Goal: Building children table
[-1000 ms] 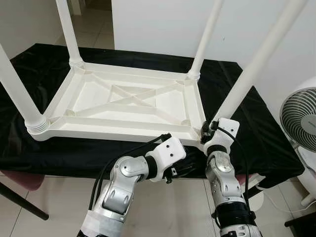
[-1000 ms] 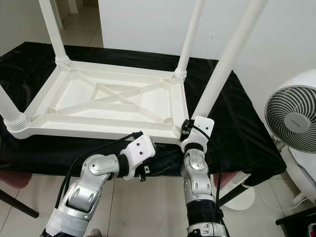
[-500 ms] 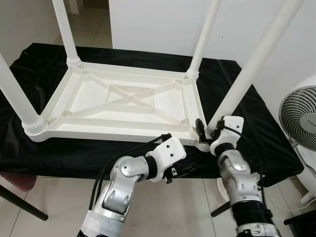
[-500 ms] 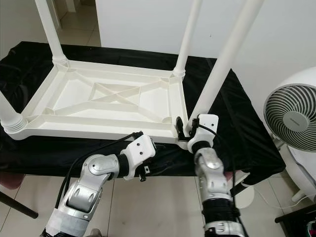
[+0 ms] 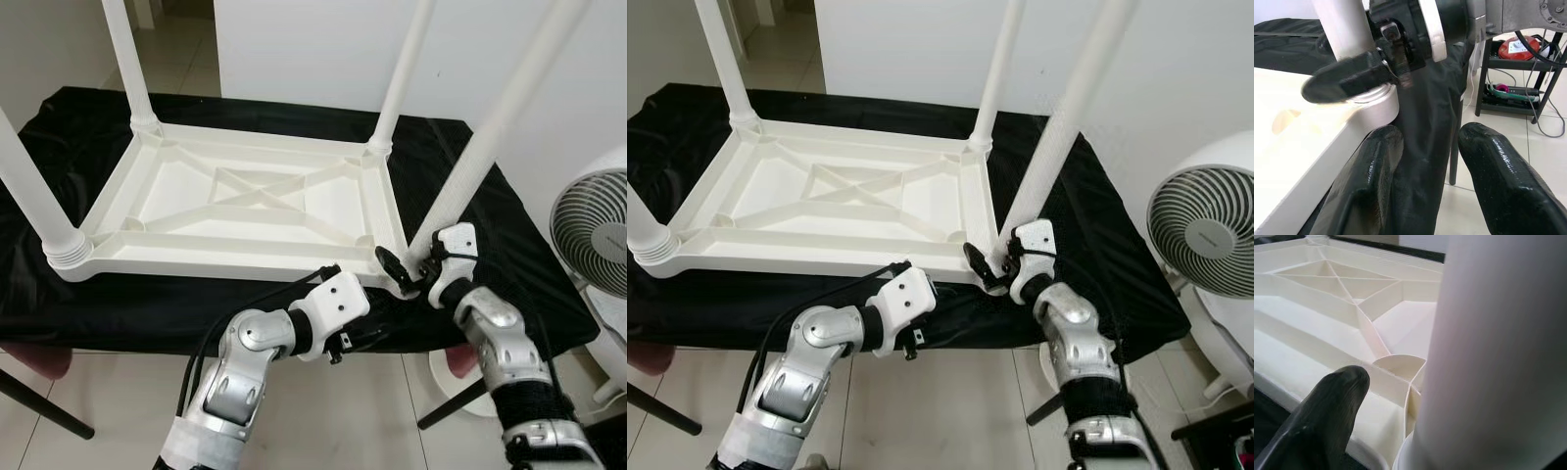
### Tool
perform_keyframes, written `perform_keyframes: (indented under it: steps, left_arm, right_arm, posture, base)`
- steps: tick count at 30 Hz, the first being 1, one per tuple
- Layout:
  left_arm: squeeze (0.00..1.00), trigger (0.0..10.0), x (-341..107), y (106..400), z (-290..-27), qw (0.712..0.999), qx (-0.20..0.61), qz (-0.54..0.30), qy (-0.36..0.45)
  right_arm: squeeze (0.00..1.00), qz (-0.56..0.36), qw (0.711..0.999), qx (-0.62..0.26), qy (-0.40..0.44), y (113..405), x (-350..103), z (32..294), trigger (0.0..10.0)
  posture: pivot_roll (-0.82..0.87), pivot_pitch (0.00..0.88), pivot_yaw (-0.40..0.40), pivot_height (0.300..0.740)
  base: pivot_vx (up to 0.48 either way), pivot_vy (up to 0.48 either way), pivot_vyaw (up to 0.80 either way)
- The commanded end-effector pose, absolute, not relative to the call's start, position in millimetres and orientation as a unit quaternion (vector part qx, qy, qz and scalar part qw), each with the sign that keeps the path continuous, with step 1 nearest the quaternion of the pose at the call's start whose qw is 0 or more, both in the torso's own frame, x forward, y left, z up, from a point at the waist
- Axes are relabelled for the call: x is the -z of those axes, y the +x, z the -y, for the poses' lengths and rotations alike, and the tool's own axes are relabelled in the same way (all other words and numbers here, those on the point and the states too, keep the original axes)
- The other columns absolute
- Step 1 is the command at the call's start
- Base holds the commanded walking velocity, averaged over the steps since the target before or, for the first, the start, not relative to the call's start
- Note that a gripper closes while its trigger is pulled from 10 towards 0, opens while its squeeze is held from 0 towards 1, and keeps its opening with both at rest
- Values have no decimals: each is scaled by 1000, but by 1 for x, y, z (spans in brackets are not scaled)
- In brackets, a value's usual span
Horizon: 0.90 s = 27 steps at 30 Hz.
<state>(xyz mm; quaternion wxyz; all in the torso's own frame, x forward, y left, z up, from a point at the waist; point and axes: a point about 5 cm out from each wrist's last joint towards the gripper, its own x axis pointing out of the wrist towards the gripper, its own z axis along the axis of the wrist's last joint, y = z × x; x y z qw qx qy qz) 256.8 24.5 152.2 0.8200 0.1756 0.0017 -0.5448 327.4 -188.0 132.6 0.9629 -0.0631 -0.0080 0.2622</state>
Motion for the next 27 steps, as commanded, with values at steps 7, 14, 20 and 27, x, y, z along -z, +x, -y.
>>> perform_keyframes:
  steps: [7, 14, 20, 27]
  left_arm:
    - [0, 10000, -159, 264, -22, 883, 444, 26, 153]
    - [0, 10000, -160, 264, -22, 883, 443, 25, 152]
    - [0, 10000, -160, 264, -20, 883, 444, 26, 150]
    - [0, 10000, -160, 264, -18, 882, 446, 27, 147]
  right_arm:
    - [0, -32, 957, -276, -87, 334, -124, 196, 0]
    - [0, -38, 958, -273, -73, 334, -119, 199, 0]
    - [0, -34, 979, -188, -71, 337, -117, 202, 0]
    - [0, -26, 997, -68, 12, 329, -108, 173, 0]
  posture:
    - [119, 44, -73, 740]
    - [113, 48, -74, 740]
    - [110, 48, -75, 740]
    - [98, 47, -76, 740]
  base:
    - [0, 0, 0]
    - [0, 0, 0]
    - [0, 0, 0]
    - [0, 0, 0]
